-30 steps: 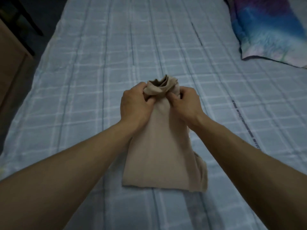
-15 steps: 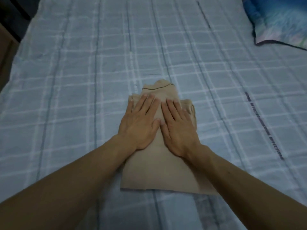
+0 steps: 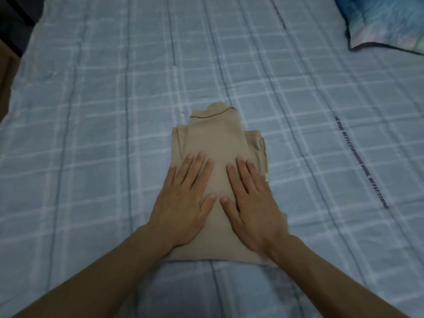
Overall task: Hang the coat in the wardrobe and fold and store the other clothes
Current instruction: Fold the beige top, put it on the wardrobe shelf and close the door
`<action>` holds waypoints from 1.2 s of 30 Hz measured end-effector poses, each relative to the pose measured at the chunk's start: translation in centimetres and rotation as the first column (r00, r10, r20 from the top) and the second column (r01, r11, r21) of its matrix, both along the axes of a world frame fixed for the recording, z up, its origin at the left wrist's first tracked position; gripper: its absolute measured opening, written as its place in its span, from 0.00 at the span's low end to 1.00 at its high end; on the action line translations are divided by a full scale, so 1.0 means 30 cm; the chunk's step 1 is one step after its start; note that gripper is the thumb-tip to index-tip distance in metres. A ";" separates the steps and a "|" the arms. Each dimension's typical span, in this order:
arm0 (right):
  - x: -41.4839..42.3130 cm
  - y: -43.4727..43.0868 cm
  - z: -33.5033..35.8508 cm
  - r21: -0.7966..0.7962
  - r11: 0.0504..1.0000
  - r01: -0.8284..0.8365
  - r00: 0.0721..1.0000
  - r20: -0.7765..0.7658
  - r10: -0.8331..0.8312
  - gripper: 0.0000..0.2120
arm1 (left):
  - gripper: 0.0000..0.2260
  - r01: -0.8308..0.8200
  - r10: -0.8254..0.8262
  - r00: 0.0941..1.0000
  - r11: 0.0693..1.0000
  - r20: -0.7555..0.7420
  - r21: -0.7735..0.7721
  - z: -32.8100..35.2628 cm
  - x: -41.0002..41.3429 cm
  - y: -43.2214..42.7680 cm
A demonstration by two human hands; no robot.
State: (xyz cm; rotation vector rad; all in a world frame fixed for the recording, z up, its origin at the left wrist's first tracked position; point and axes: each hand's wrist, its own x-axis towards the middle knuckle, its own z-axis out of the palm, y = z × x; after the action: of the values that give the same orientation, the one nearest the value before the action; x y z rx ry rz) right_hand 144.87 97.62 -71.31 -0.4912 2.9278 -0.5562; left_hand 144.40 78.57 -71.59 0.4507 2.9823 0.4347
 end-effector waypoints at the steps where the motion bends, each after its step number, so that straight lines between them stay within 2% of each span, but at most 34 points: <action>1: 0.002 0.001 -0.011 -0.002 1.000 0.007 1.000 -0.012 -0.007 0.32 | 0.29 -0.010 0.010 1.000 1.000 -0.004 0.006 -0.010 0.003 -0.001; 5: 0.006 0.001 0.007 -0.048 0.998 0.029 1.000 0.004 -0.029 0.32 | 0.30 -0.039 0.039 0.999 0.999 -0.002 0.015 0.022 0.019 0.004; 8: 0.051 0.018 0.037 -0.082 0.984 0.157 0.987 0.032 -0.155 0.31 | 0.29 -0.132 0.133 0.991 0.990 -0.027 0.046 0.060 0.073 -0.015; 11: 0.078 0.038 0.042 -0.072 0.977 0.202 0.972 -0.110 -0.209 0.22 | 0.25 -0.221 0.229 0.972 0.966 -0.044 0.133 0.073 0.109 -0.038; 13: 0.068 0.045 0.048 -0.102 0.966 0.237 0.959 -0.136 -0.249 0.18 | 0.23 -0.258 0.268 0.962 0.954 -0.051 0.152 0.076 0.114 -0.039; 19: 0.025 0.044 0.089 -0.065 0.961 0.270 0.960 -0.057 -0.274 0.15 | 0.15 -0.273 0.289 0.954 0.948 -0.078 0.162 0.078 0.109 -0.032; 22: 0.032 0.047 0.107 -0.143 0.957 0.254 0.961 -0.075 -0.266 0.12 | 0.13 -0.261 0.287 0.952 0.942 -0.107 0.209 0.094 0.119 -0.032; 26: 0.087 0.071 0.123 -0.246 0.947 0.208 0.963 -0.116 -0.242 0.14 | 0.12 -0.243 0.285 0.947 0.938 -0.150 0.249 0.128 0.182 -0.038; 31: 0.129 0.092 0.094 -0.214 0.951 0.225 0.972 -0.023 -0.235 0.13 | 0.13 -0.248 0.267 0.960 0.950 -0.081 0.191 0.104 0.233 -0.047; 34: 0.104 0.069 0.114 -0.195 0.951 0.238 0.958 -0.112 -0.263 0.14 | 0.14 -0.292 0.303 0.950 0.948 -0.071 0.126 0.122 0.203 -0.033; 36: 0.079 0.039 0.126 -0.152 0.969 0.196 0.958 -0.183 -0.222 0.19 | 0.15 -0.260 0.276 0.952 0.958 -0.130 0.123 0.144 0.170 -0.006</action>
State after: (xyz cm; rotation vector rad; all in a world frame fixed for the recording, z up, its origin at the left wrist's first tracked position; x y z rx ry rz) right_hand 147.24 98.78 -67.54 -0.2632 3.1722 -0.7738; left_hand 149.49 78.40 -67.26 0.0839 3.1866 0.6091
